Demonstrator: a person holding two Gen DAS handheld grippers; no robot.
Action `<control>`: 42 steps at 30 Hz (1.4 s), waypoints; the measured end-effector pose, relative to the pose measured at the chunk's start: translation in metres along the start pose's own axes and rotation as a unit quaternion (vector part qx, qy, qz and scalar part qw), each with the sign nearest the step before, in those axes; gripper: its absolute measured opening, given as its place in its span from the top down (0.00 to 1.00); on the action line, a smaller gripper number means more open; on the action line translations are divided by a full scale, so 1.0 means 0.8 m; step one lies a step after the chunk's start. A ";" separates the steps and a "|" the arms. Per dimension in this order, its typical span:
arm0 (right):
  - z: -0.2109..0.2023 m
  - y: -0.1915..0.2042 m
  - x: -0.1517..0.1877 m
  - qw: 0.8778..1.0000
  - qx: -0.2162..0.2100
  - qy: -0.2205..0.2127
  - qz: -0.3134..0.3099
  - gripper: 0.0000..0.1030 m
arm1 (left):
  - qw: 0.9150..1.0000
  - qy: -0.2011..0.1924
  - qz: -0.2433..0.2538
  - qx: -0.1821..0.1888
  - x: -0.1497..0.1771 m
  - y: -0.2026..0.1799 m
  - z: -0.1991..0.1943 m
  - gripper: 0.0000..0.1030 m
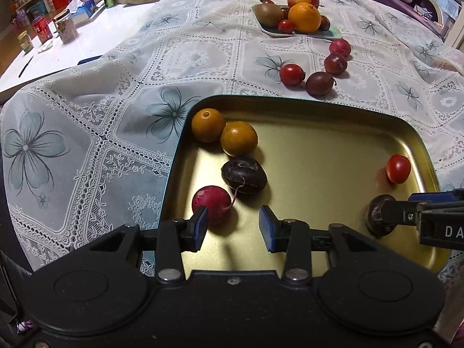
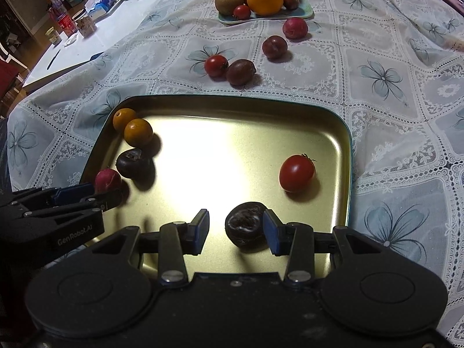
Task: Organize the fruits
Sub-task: 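Lower both fruits into the gold tray and open both tools, then move both open tools from the tray back toward the loose fruits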
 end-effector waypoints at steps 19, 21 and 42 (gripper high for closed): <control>0.000 -0.004 -0.003 1.000 0.011 -0.003 0.001 0.58 | 1.000 0.000 -0.001 -0.006 -0.006 0.000 -0.001 0.53; -0.001 -0.005 -0.004 1.000 0.012 -0.006 0.001 0.57 | 1.000 -0.001 -0.003 -0.006 -0.009 0.001 -0.001 0.53; 0.008 -0.019 -0.051 0.999 -0.018 -0.027 0.018 0.57 | 0.999 -0.040 0.029 0.002 -0.085 -0.008 0.007 0.53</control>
Point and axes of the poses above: each gripper's, at about its wrist camera, not at the fingertips, and z roughly the way its jaws point, y to its left, x to its underside, the point moved 6 cm from there along z, roughly the way its jaws point, and after that the axes turned 6 degrees about x, right-handed, at the moved point
